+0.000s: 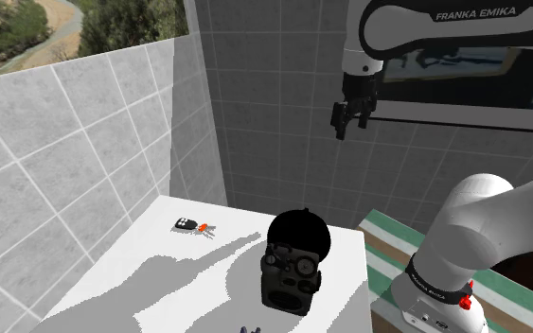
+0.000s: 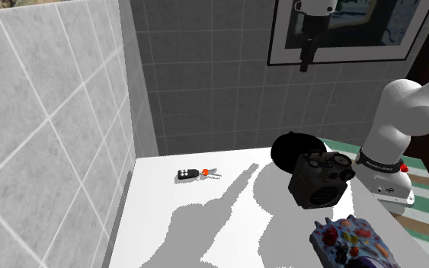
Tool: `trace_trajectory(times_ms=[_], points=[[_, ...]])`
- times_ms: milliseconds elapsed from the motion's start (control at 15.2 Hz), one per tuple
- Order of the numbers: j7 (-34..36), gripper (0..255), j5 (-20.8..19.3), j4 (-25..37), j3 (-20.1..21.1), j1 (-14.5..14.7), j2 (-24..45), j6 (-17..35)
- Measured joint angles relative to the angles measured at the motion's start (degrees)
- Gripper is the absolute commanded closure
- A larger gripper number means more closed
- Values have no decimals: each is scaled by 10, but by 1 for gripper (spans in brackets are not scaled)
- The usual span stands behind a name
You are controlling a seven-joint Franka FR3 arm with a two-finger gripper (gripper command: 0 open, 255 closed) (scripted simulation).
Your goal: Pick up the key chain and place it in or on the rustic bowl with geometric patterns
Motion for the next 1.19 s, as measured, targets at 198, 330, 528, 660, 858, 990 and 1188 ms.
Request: trace_trajectory(times_ms=[198, 330, 528, 660, 858, 990, 1188], points=[[5, 0, 6, -4, 7, 6, 11, 17], [15, 0, 16, -5, 21, 17, 35, 43], [33, 0, 32, -5, 45, 34, 71, 81], [40, 0, 39, -4, 57, 43, 93, 105], [57, 0, 49, 4, 80, 58, 137, 145], [69, 0, 55, 20, 97, 67, 173, 169], [84, 0, 58, 33, 118, 79, 218, 205]])
